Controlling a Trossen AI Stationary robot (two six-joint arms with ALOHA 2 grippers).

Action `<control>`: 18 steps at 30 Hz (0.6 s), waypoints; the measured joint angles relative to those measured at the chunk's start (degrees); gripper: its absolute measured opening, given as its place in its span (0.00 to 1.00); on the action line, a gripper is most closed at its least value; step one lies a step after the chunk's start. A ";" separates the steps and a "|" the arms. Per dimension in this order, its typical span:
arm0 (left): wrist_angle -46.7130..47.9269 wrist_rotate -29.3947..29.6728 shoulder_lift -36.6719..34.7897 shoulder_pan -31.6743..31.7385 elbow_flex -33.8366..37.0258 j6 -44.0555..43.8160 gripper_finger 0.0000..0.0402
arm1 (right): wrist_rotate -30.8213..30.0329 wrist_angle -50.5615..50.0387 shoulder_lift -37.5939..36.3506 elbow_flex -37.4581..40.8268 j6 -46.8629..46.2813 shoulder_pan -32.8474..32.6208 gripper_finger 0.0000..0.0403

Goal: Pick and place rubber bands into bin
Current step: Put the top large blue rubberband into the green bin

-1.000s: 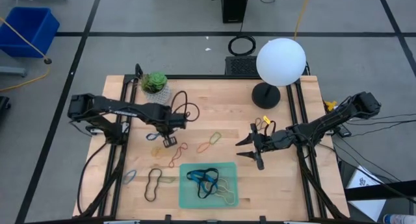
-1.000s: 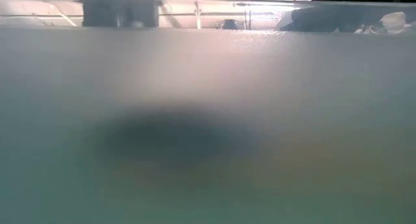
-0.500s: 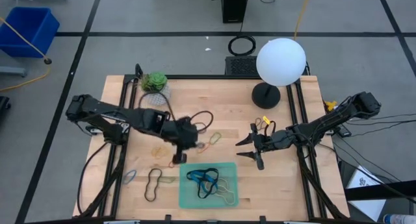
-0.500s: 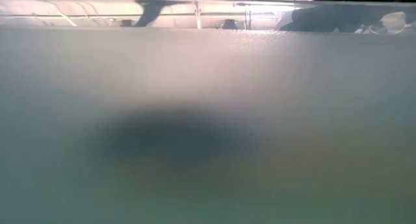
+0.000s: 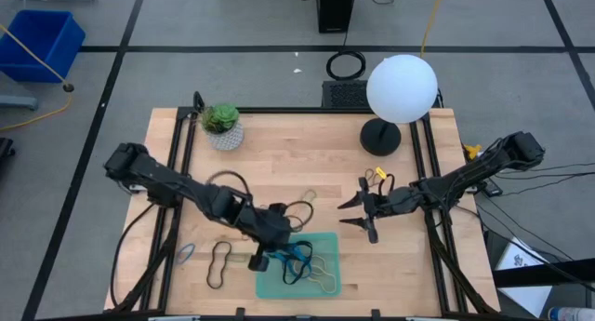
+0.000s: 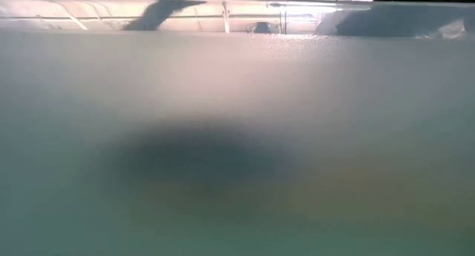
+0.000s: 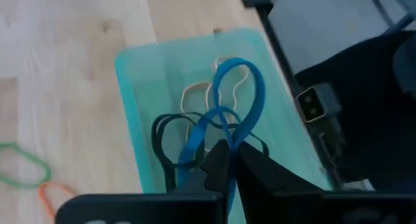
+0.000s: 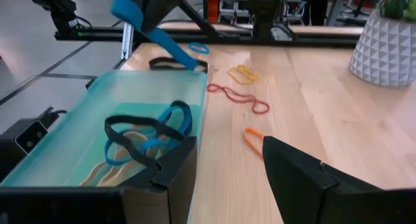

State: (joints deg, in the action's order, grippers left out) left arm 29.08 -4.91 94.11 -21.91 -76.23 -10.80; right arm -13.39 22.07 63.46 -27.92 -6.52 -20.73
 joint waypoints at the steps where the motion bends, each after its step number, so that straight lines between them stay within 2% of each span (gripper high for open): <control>1: -0.56 -0.04 1.23 -0.02 0.00 -0.16 0.05 | 0.00 0.04 0.00 0.57 -0.55 0.00 0.42; 6: -2.84 -2.04 7.29 0.11 0.04 -3.37 0.02 | 0.00 2.16 0.00 3.90 -4.37 0.00 0.42; 13: -6.67 -7.33 13.31 0.07 0.01 -4.24 0.08 | 0.00 11.07 0.00 7.64 -4.54 0.00 0.42; 18: -6.03 -7.42 16.25 0.50 -0.02 -5.02 0.03 | 0.00 12.95 0.00 7.85 -2.90 0.01 0.42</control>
State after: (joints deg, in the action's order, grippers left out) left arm 23.05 -12.32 110.36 -21.41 -76.25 -15.82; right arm -13.39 35.02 63.46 -20.08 -9.42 -20.72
